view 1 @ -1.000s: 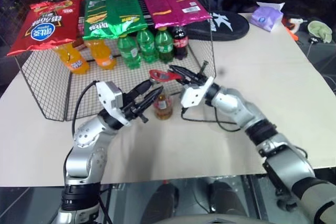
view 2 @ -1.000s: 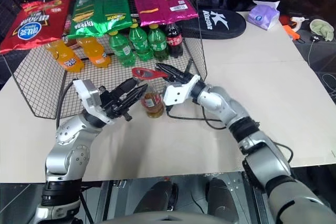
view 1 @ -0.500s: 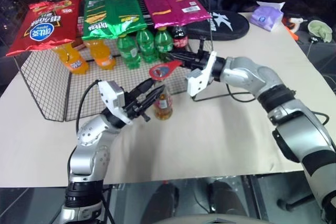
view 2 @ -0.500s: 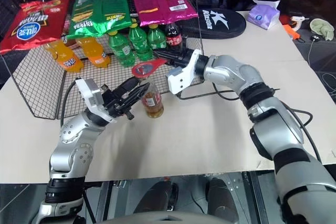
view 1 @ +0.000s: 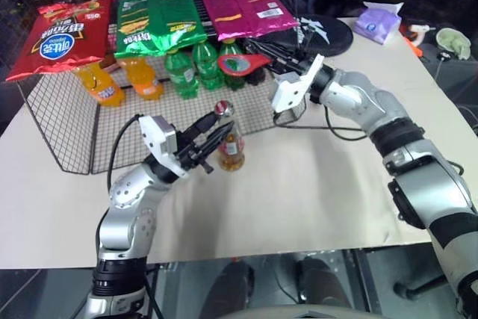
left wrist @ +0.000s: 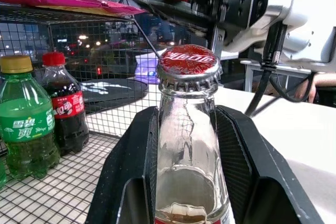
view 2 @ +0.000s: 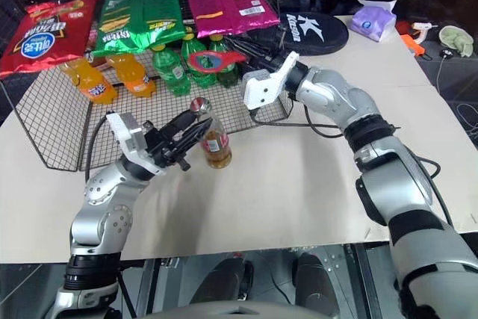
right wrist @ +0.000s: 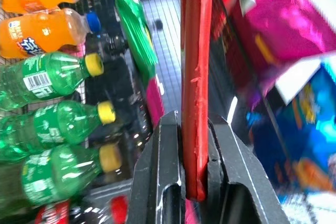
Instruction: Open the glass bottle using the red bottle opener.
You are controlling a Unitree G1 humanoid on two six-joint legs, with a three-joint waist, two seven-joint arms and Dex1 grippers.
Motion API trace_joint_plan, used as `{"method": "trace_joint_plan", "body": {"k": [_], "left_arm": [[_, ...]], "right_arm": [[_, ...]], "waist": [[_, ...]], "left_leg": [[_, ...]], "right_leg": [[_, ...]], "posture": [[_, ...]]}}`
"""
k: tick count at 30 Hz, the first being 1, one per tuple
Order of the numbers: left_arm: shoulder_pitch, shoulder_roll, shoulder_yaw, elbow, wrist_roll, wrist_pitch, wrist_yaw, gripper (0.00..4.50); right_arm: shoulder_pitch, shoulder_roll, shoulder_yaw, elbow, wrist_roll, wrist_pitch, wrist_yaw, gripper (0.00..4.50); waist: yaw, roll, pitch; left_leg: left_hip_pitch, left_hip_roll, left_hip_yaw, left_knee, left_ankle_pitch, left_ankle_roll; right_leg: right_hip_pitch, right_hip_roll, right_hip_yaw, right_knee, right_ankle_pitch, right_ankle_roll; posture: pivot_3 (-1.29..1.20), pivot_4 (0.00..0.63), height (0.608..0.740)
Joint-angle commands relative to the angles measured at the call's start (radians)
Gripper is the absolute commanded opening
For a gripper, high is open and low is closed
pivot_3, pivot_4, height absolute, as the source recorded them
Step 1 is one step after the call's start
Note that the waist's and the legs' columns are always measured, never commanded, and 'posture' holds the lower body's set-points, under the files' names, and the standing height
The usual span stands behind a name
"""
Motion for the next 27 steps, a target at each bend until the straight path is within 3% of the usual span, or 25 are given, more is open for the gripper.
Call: {"method": "trace_joint_plan", "body": {"k": [1,12,27], "left_arm": [[0.019,0.003,-0.028,0.012,0.011,0.021,-0.006,1.12],[0.025,0.007,-0.024,0.005,0.007,0.024,0.000,1.12],[0.031,0.006,-0.024,-0.005,0.008,0.030,0.003,1.12]], "right_arm": [[0.032,-0.003,-0.013,-0.006,0.044,0.015,0.050,0.00],[0.086,-0.011,0.024,-0.104,-0.030,-0.016,0.078,0.00],[0.081,0.030,-0.056,-0.190,0.037,0.038,0.027,0.00]], "waist": [[-0.002,0.000,0.000],[-0.011,0.000,0.000],[-0.009,0.000,0.000]], "left_leg": [[0.000,0.000,0.000,0.000,0.000,0.000],[0.000,0.000,0.000,-0.001,0.000,0.000],[0.000,0.000,0.000,-0.001,0.000,0.000]], "right_leg": [[0.000,0.000,0.000,0.000,0.000,0.000],[0.000,0.000,0.000,0.000,0.000,0.000],[0.000,0.000,0.000,-0.001,0.000,0.000]], "posture": [[0.00,0.150,0.740],[0.00,0.150,0.740],[0.00,0.150,0.740]]}}
